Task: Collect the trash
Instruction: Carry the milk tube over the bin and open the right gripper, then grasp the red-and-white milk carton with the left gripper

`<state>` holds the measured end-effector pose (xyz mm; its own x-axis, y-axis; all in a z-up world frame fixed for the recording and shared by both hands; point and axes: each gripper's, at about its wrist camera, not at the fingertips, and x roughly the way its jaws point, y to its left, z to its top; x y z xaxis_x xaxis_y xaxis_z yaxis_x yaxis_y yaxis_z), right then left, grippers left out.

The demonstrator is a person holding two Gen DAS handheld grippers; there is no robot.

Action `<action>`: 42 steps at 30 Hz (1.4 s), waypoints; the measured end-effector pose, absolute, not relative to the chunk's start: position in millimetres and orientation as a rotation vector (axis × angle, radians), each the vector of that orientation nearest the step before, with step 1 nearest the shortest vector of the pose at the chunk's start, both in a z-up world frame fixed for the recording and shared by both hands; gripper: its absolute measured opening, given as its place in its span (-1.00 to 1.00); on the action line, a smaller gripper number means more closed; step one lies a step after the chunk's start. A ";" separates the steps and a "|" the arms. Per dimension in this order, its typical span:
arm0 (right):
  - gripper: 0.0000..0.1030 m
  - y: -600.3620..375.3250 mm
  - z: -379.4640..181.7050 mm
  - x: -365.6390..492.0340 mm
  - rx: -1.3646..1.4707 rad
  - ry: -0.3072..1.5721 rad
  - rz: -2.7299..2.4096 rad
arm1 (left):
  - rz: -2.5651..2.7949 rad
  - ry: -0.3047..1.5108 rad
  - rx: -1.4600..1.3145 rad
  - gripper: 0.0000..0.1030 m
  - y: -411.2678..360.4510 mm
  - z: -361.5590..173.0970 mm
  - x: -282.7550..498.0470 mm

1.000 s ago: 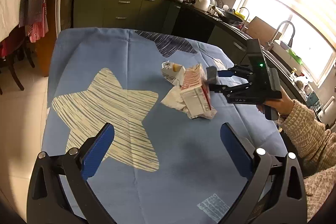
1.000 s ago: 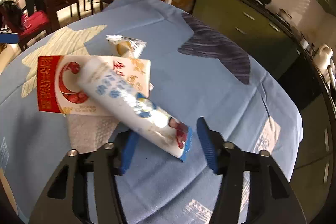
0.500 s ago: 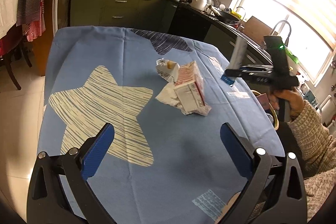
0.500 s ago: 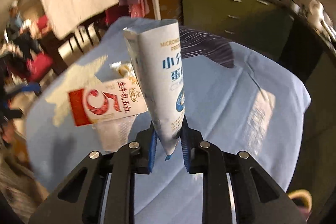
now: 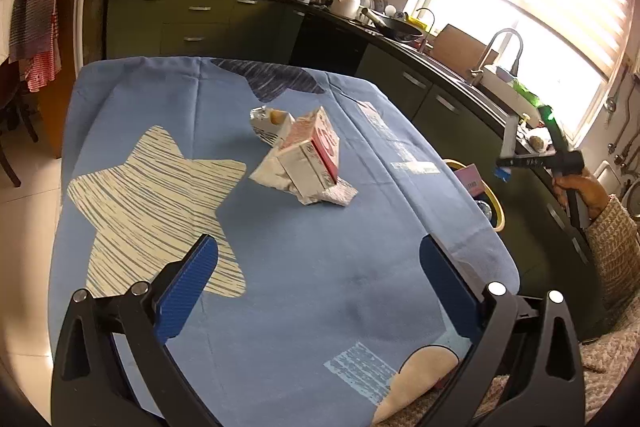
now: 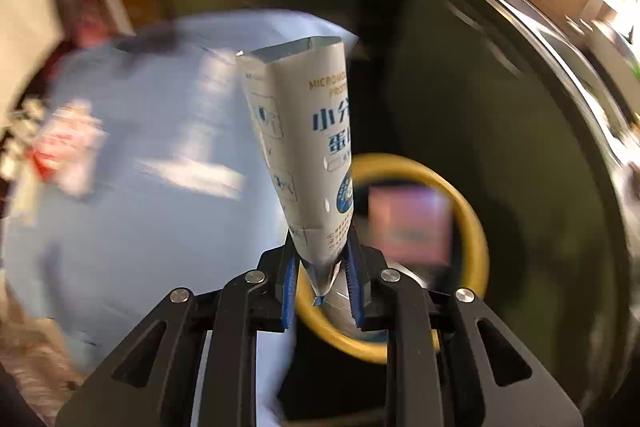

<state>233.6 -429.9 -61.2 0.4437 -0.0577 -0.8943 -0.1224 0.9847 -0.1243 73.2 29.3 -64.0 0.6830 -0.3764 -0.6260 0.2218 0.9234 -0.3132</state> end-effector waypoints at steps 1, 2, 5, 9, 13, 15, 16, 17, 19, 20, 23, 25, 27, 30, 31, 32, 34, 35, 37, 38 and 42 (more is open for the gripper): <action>-0.58 -442.0 -67.9 232.8 -0.177 1.133 0.003 | -0.342 0.750 -0.217 0.87 28.5 -64.6 72.9; -0.58 -451.9 -74.1 232.9 -0.180 1.145 -0.038 | -0.343 0.751 -0.215 0.87 28.3 -65.2 72.5; -0.58 -479.6 -96.5 239.2 -0.170 1.214 -0.127 | -0.339 0.751 -0.216 0.87 29.8 -65.8 71.4; -0.58 -507.4 -119.3 249.2 -0.114 1.279 -0.201 | -0.325 0.748 -0.220 0.87 34.2 -65.8 69.7; -0.22 -524.2 -131.1 256.6 -0.043 1.327 -0.234 | -0.319 0.754 -0.234 0.87 38.0 -68.4 71.1; 0.15 -528.2 -130.9 257.9 -0.032 1.316 -0.228 | -0.323 0.757 -0.227 0.87 36.3 -69.2 71.6; 0.16 -527.4 -128.9 257.1 -0.041 1.311 -0.231 | -0.325 0.758 -0.223 0.87 35.6 -69.3 72.1; 0.15 -526.2 -123.8 254.6 -0.048 1.296 -0.231 | -0.326 0.758 -0.221 0.87 35.4 -69.6 72.1; 0.15 -518.5 -113.8 248.6 -0.053 1.268 -0.220 | -0.330 0.762 -0.216 0.87 34.1 -70.1 73.2; 0.15 -512.0 -105.4 242.4 -0.055 1.244 -0.200 | -0.332 0.764 -0.214 0.87 33.5 -70.7 74.1; 0.16 -479.9 -87.3 222.4 -0.055 1.187 -0.100 | -0.326 0.783 -0.204 0.87 31.4 -75.0 79.9; 0.17 -460.6 -76.9 209.4 -0.060 1.150 -0.051 | -0.324 0.795 -0.190 0.87 28.3 -76.6 83.7; 0.18 -445.3 -66.1 197.9 -0.054 1.111 0.012 | -0.329 0.801 -0.168 0.87 24.1 -75.4 87.8; 0.27 -422.8 -57.9 184.3 -0.058 1.075 0.079 | -0.355 0.808 -0.123 0.87 17.1 -69.5 97.5; 0.27 -417.7 -56.8 181.8 -0.063 1.071 0.095 | -0.355 0.811 -0.110 0.87 15.4 -68.1 101.3; 0.27 -413.1 -57.2 178.6 -0.069 1.069 0.110 | -0.350 0.815 -0.094 0.87 13.4 -66.6 106.0; 0.27 -399.5 -58.3 176.4 -0.084 1.064 0.139 | -0.339 0.816 -0.039 0.87 5.4 -62.4 116.5; 0.27 -396.8 -58.9 174.8 -0.083 1.060 0.151 | -0.334 0.814 -0.009 0.87 0.0 -60.1 120.7; 0.27 -394.9 -62.8 174.2 -0.071 1.053 0.169 | -0.327 0.809 0.066 0.87 -14.2 -55.4 131.3; 0.27 -396.1 -66.5 175.0 -0.066 1.051 0.175 | -0.333 0.804 0.101 0.87 -22.4 -52.7 136.1; 0.27 -406.6 -79.7 173.3 -0.023 1.049 0.196 | -0.339 0.793 0.227 0.87 -53.8 -50.2 162.4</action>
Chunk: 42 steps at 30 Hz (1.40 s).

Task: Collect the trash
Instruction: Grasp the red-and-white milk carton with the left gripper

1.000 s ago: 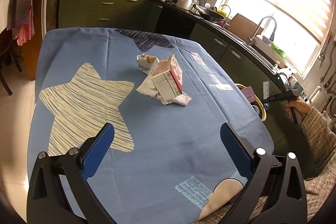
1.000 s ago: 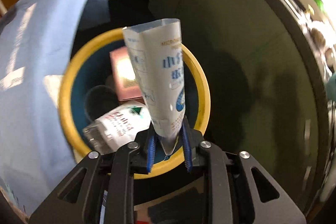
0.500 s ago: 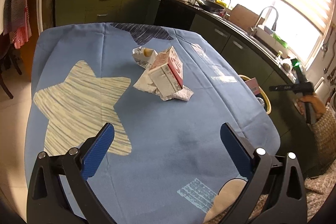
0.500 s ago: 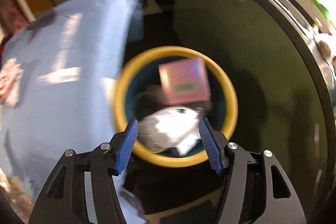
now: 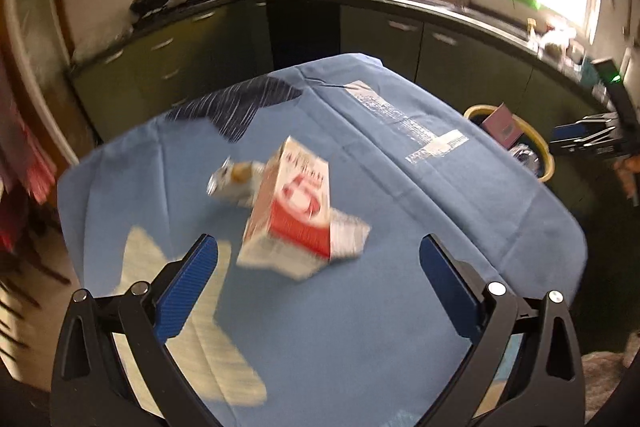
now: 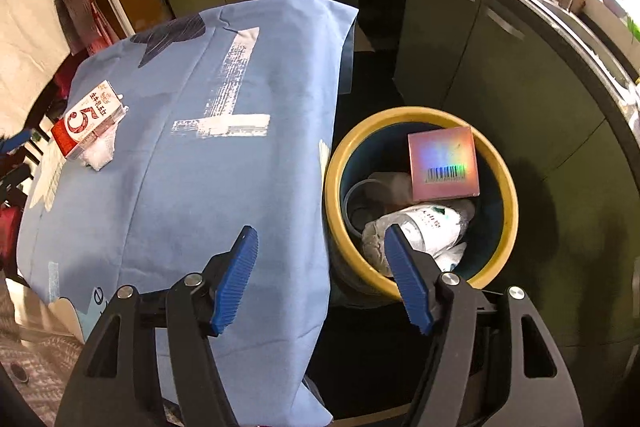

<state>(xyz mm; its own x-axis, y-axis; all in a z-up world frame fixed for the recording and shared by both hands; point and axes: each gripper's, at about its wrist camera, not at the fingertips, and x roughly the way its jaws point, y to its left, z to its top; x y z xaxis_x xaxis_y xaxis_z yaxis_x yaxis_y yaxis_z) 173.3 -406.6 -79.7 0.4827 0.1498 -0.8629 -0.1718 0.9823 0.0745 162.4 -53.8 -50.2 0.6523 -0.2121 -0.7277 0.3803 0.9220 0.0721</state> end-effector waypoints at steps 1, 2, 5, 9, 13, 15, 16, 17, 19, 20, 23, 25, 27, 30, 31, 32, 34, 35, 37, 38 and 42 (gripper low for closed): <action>0.27 -408.9 -82.6 172.8 -0.015 1.051 0.199 | -0.339 0.793 0.239 0.87 -57.8 -50.8 168.0; 0.27 -410.6 -84.7 171.9 -0.010 1.052 0.202 | -0.331 0.797 0.249 0.87 -61.3 -52.5 174.6; 0.27 -417.6 -91.6 168.6 0.013 1.056 0.209 | -0.314 0.821 0.293 0.87 -69.3 -63.5 192.4; 0.27 -425.8 -97.3 167.2 0.041 1.050 0.220 | -0.278 0.857 0.361 0.87 -76.2 -82.7 207.3; 0.27 -427.8 -104.4 169.1 0.058 1.053 0.242 | -0.239 0.872 0.420 0.87 -80.9 -96.1 215.0; 0.27 -428.3 -108.3 171.0 0.065 1.059 0.250 | -0.217 0.880 0.436 0.80 -81.9 -99.2 218.8; 0.27 -428.5 -110.2 171.8 0.067 1.062 0.252 | -0.204 0.885 0.442 0.77 -81.9 -100.6 221.3; 0.27 -428.9 -111.7 172.6 0.069 1.065 0.254 | -0.195 0.894 0.446 0.66 -81.6 -101.8 223.3; 0.27 -429.5 -114.1 173.6 0.075 1.067 0.257 | -0.183 0.912 0.444 0.45 -80.3 -103.3 227.8; 0.27 -429.6 -115.0 173.9 0.078 1.068 0.260 | -0.175 0.922 0.441 0.35 -78.9 -104.3 230.1; 0.27 -429.2 -116.1 174.0 0.084 1.068 0.262 | -0.166 0.946 0.441 0.16 -76.3 -108.1 234.4; 0.27 -428.6 -116.6 173.9 0.086 1.070 0.264 | -0.168 0.952 0.446 0.15 -75.7 -109.7 234.7; 0.27 -428.2 -116.0 173.7 0.085 1.070 0.265 | -0.168 0.942 0.451 0.14 -75.8 -108.4 232.8; 0.27 -427.0 -114.7 173.3 0.085 1.068 0.266 | -0.182 0.918 0.427 0.11 -72.4 -98.5 227.9; 0.27 -426.2 -114.3 173.2 0.084 1.067 0.266 | -0.182 0.912 0.424 0.11 -71.7 -95.6 226.2; 0.27 -425.7 -113.6 172.7 0.084 1.066 0.267 | -0.183 0.904 0.419 0.08 -70.2 -91.7 223.7; 0.27 -424.4 -112.8 172.0 0.081 1.064 0.269 | -0.188 0.895 0.409 0.08 -67.6 -85.0 220.0; 0.27 -423.5 -112.4 171.8 0.080 1.064 0.269 | -0.190 0.889 0.405 0.07 -66.0 -81.3 218.2; 0.27 -421.7 -111.6 171.2 0.080 1.062 0.272 | -0.187 0.877 0.403 0.07 -63.7 -75.1 214.3; 0.27 -420.7 -111.1 170.5 0.079 1.061 0.273 | -0.187 0.873 0.401 0.07 -62.5 -72.5 212.8; 0.27 -418.6 -108.7 167.8 0.075 1.056 0.277 | -0.205 0.864 0.377 0.07 -58.9 -59.7 203.3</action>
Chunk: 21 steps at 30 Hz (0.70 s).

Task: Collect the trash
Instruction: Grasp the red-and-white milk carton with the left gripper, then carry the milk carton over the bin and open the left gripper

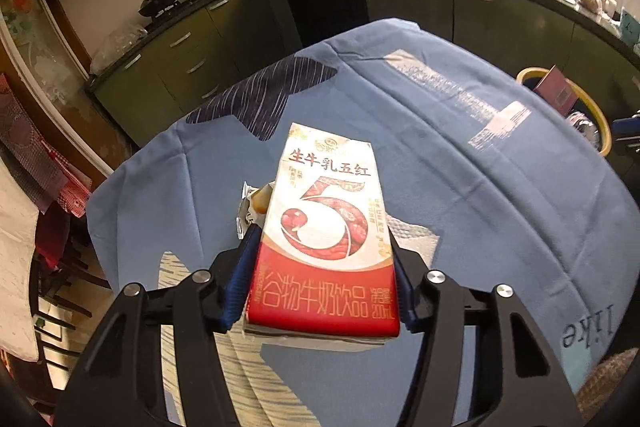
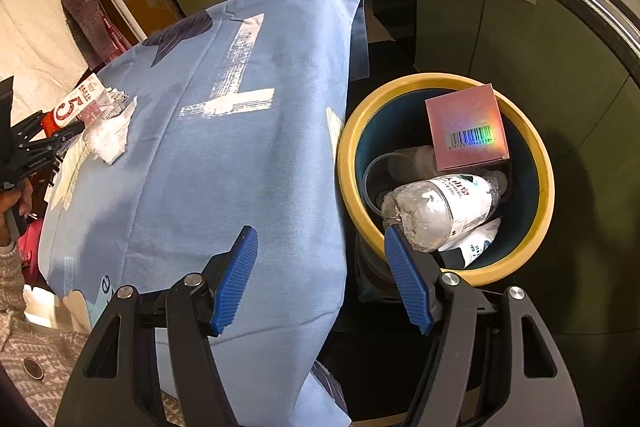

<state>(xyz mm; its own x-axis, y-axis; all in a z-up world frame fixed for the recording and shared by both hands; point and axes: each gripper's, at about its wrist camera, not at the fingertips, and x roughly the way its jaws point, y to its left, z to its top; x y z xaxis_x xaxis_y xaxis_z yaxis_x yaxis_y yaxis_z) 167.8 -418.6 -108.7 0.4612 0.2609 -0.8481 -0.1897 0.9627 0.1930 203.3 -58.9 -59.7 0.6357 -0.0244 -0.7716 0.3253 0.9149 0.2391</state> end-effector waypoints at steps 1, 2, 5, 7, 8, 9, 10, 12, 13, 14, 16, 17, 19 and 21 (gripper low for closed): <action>0.27 -418.6 -108.1 166.8 0.074 1.055 0.278 | -0.210 0.862 0.373 0.07 -58.5 -56.4 201.4; 0.28 -419.0 -107.6 165.8 0.074 1.054 0.278 | -0.219 0.858 0.365 0.07 -57.9 -51.0 198.3; 0.27 -420.8 -105.4 162.6 0.074 1.047 0.273 | -0.241 0.846 0.347 0.07 -59.4 -35.4 191.4; 0.27 -423.3 -103.5 160.4 0.077 1.041 0.271 | -0.274 0.839 0.335 0.07 -64.5 -22.1 187.2; 0.27 -425.7 -101.7 158.4 0.081 1.033 0.266 | -0.298 0.834 0.338 0.07 -70.8 -15.1 185.2; 0.27 -427.8 -100.5 157.1 0.083 1.027 0.262 | -0.323 0.828 0.346 0.07 -79.0 -8.6 183.5; 0.27 -430.8 -98.8 155.2 0.084 1.020 0.255 | -0.343 0.823 0.352 0.07 -85.6 -4.2 182.9; 0.27 -438.7 -95.1 150.7 0.088 1.003 0.236 | -0.405 0.805 0.373 0.08 -109.4 6.2 180.8; 0.27 -443.5 -93.3 148.0 0.091 0.995 0.226 | -0.431 0.798 0.380 0.08 -119.5 9.1 180.6; 0.27 -450.1 -90.8 144.1 0.096 0.985 0.211 | -0.462 0.792 0.388 0.08 -131.6 11.6 180.9; 0.27 -461.1 -88.0 137.6 0.104 0.975 0.189 | -0.534 0.780 0.413 0.08 -165.1 14.2 183.0; 0.28 -467.1 -87.0 134.9 0.108 0.970 0.176 | -0.570 0.774 0.431 0.08 -184.3 13.4 184.7; 0.28 -481.6 -86.3 127.3 0.126 0.962 0.151 | -0.631 0.773 0.448 0.08 -216.3 10.0 190.8; 0.29 -494.1 -88.0 120.5 0.144 0.960 0.130 | -0.697 0.796 0.443 0.08 -250.5 2.0 202.3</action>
<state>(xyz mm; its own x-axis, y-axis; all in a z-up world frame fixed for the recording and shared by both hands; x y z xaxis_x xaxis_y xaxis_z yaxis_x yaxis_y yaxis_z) 120.5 -494.1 -88.0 0.5674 0.1734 -0.8050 -0.0463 0.9828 0.1790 202.3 -250.5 2.0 0.4988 -0.3958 -0.7711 0.7117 0.6948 0.1037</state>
